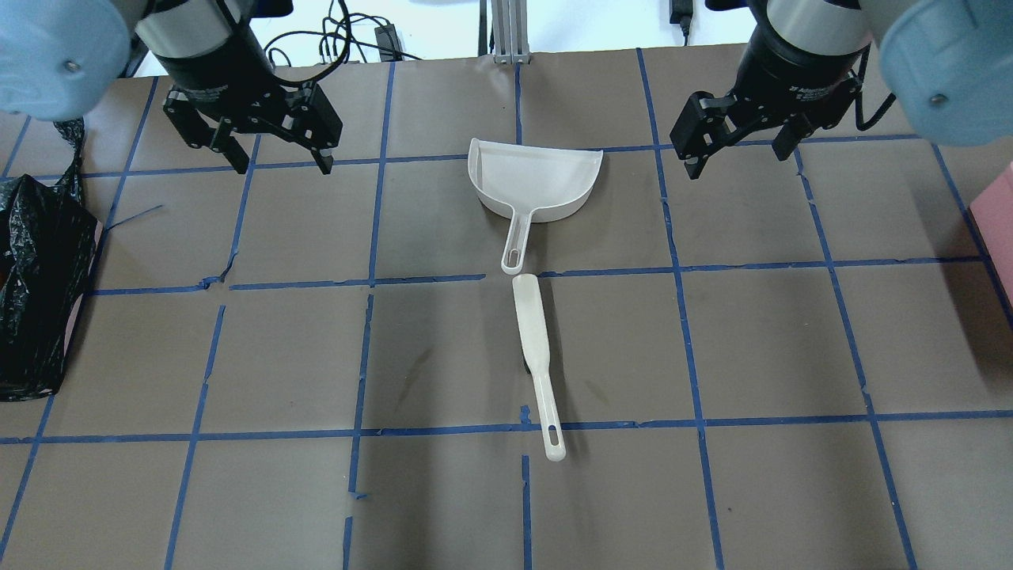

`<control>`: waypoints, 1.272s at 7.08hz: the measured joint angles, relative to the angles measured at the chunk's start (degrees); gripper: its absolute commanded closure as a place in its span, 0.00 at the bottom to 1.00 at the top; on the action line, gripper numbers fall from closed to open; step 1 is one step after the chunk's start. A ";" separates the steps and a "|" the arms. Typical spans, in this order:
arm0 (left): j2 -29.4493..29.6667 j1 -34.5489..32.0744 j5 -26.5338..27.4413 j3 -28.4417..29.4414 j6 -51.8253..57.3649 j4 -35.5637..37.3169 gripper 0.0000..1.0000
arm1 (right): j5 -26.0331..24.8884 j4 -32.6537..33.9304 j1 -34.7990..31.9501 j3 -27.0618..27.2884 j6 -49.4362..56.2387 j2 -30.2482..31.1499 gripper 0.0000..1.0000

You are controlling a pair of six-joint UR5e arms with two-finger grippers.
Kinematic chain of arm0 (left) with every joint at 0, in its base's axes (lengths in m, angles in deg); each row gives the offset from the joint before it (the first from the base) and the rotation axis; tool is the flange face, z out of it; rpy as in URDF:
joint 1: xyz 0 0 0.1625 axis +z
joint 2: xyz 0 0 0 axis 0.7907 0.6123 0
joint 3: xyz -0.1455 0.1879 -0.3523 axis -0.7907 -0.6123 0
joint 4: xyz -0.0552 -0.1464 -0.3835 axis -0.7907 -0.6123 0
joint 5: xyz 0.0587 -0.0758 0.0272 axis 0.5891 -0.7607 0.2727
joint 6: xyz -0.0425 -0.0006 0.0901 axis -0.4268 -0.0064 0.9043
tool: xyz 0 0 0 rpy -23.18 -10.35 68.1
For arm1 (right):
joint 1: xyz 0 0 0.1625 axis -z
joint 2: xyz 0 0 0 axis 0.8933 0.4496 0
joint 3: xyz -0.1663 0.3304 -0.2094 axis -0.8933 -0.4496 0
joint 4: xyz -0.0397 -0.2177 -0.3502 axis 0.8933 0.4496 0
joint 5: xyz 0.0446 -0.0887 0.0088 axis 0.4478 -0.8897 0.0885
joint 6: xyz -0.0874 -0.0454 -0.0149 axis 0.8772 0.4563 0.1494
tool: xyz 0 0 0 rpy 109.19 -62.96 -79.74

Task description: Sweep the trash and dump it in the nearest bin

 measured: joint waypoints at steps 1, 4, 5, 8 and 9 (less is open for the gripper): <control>-0.54 0.47 0.35 1.97 0.62 -3.38 0.00 | 0.00 0.00 0.00 0.00 -0.01 0.00 0.00; -2.03 0.49 1.86 2.51 0.68 -4.89 0.00 | 0.04 0.00 -0.01 0.00 -0.04 0.00 0.00; -1.94 0.46 2.94 2.73 0.66 -4.87 0.00 | 0.07 0.00 0.00 0.00 -0.06 0.00 0.00; -1.28 0.47 3.50 3.46 0.36 -4.92 0.00 | 0.09 0.00 0.00 0.00 -0.08 0.00 0.00; -1.19 0.64 3.45 3.62 0.32 -4.96 0.00 | 0.09 0.00 0.00 0.00 -0.08 0.00 0.00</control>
